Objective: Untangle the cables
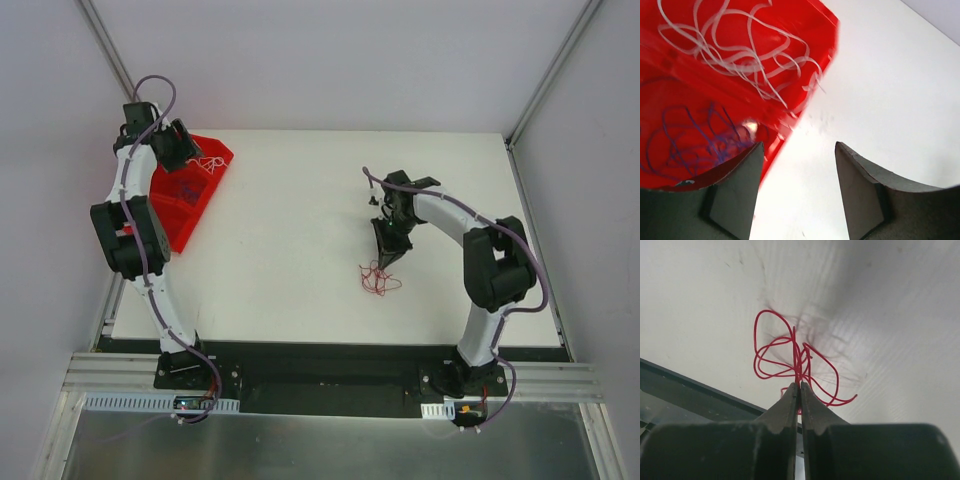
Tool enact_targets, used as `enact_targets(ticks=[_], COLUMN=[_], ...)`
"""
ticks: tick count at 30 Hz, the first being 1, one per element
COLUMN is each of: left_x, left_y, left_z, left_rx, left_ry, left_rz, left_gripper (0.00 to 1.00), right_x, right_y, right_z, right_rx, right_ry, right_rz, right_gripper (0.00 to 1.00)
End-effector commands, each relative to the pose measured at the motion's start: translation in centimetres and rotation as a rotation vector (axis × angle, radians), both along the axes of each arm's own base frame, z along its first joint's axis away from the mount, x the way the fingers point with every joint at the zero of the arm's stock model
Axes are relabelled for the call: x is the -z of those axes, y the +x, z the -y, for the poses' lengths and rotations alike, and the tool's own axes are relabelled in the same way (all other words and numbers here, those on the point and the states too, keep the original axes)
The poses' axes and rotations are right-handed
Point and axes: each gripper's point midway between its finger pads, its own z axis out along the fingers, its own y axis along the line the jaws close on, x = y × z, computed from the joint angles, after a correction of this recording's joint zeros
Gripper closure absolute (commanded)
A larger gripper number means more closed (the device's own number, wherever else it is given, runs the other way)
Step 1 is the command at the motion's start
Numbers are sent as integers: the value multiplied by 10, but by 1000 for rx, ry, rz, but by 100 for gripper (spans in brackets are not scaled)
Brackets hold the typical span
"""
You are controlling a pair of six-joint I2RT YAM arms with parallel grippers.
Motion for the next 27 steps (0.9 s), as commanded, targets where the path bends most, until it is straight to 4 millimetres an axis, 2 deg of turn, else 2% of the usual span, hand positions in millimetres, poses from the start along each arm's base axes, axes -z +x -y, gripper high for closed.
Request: enact_targets(ticks=[1,5,7,8,10,11,13,15,18,23,27], left_x=[-61,-52,-46,-45,-35,-28,-14,-4,11,26,43], left_y=[-50,-100,-122,-133,-155,-166,-190,-212,-227,-246,-253], left_z=[33,77,105,123,165,186,235,281,329,383,393], left_rx=[68,153,228,285,415,473,612,751,876,993,1003], left_ry=[-106,-210,-223,-230,-253,-268,-309,-355,-401,-473,-455], left_rz=[53,-6,-26,-32,-66,-90,-157,-221,-302,-424,-508], left_gripper=[43,45,45,44,43,43,43,43,45,52,47], right_x=[-10,-12,-19,-23,-31,-35,-41,-42,-41,-23,-20], right_y=[15,18,19,18,16,15,14,14,17,2,0], right_z=[-35,-67,-80,-85,-90,-90,-88,-79,-58,-32,-23], right_rx=[-58,-167,-203,-213,-217,-211,-187,-130,-19,62,86], right_ry=[57,62,88,109,157,172,205,229,259,266,266], right_rz=[11,27,41,46,68,87,112,120,114,65,73], right_gripper=[93,93,91,86,71,62,53,50,50,50,50])
